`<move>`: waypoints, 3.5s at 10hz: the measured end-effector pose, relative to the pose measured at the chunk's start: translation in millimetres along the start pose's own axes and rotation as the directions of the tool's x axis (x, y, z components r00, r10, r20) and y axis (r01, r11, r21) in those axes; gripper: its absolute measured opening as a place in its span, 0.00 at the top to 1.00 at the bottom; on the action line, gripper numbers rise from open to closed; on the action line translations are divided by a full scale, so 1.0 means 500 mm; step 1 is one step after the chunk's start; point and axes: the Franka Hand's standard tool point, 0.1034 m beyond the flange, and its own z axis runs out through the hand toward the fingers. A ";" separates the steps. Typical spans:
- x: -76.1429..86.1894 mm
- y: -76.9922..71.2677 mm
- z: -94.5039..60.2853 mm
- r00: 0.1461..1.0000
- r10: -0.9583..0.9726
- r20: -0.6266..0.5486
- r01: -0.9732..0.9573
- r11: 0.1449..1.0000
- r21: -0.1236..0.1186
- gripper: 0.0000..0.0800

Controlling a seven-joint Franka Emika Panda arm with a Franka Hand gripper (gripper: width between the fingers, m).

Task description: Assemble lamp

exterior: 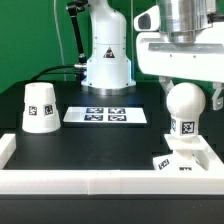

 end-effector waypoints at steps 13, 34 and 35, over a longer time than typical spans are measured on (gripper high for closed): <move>0.016 -0.005 -0.003 0.334 -0.942 -0.028 0.939 0.335 -0.077 0.13; 0.044 -0.002 0.005 -0.234 -0.970 0.067 0.959 -0.241 -0.149 0.28; 0.045 0.000 0.005 -0.134 -0.990 0.053 0.978 -0.141 -0.153 0.28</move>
Offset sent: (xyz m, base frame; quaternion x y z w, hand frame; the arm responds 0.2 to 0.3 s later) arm 0.0000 0.0000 0.0000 0.0000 0.0000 -0.2571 0.9664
